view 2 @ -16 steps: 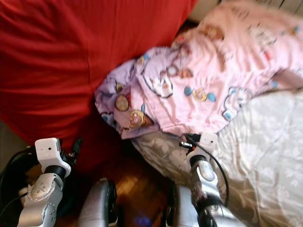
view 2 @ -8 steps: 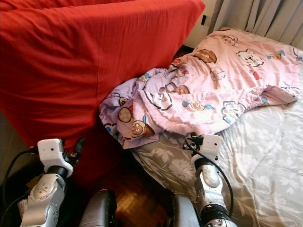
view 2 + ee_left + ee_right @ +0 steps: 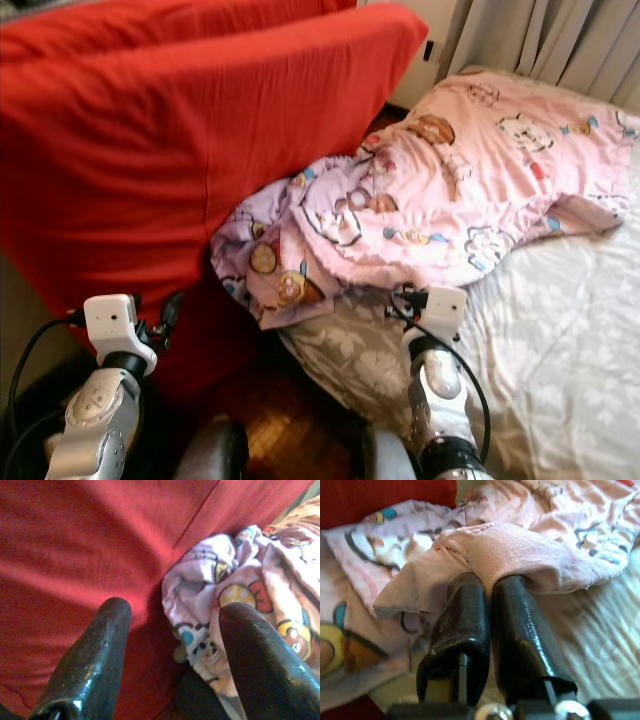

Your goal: Clean up the room

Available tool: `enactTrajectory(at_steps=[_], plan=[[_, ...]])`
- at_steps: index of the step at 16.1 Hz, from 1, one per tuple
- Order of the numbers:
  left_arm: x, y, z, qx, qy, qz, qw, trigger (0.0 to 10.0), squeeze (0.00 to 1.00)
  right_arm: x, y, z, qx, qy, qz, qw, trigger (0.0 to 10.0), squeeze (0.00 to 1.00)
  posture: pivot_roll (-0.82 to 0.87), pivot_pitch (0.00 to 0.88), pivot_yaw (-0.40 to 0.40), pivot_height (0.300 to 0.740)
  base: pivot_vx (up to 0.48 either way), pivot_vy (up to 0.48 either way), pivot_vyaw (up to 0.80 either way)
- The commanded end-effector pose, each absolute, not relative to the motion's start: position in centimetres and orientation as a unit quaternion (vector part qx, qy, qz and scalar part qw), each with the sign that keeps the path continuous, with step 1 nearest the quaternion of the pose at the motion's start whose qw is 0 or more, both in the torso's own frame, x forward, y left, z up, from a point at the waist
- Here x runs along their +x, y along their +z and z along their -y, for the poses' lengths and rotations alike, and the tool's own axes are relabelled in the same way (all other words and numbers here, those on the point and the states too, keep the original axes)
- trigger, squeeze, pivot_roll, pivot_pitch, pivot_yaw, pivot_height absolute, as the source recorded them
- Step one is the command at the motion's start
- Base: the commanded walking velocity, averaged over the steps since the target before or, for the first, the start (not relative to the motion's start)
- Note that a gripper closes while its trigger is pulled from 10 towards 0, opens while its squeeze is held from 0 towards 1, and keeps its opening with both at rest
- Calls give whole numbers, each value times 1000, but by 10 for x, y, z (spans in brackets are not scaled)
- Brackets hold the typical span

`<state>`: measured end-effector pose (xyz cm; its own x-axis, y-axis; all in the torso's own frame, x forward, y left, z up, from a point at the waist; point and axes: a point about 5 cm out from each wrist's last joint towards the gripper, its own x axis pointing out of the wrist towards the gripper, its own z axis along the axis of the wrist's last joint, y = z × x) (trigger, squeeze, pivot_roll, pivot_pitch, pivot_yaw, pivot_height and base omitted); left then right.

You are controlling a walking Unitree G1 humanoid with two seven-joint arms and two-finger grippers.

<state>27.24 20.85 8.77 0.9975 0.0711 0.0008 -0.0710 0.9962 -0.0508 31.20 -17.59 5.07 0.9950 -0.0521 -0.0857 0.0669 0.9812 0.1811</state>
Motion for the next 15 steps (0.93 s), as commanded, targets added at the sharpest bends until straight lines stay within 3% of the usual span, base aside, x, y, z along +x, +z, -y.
enactTrajectory(at_steps=[1, 5, 15], plan=[[270, 85, -210, -29, 37, -3, 999, 10000, 0, 311, 52, 177, 85, -30, -40, 995, 10000, 0, 119, 83, -27, 698, 0, 0, 0], [267, 83, -210, -27, 38, -4, 999, 10000, 0, 310, 52, 180, 84, -37, -39, 995, 10000, 0, 120, 87, -27, 738, 0, 0, 0], [261, 81, -209, -32, 44, -5, 999, 10000, 0, 309, 56, 182, 87, -41, -37, 995, 10000, 0, 125, 124, -36, 740, 0, 0, 0]])
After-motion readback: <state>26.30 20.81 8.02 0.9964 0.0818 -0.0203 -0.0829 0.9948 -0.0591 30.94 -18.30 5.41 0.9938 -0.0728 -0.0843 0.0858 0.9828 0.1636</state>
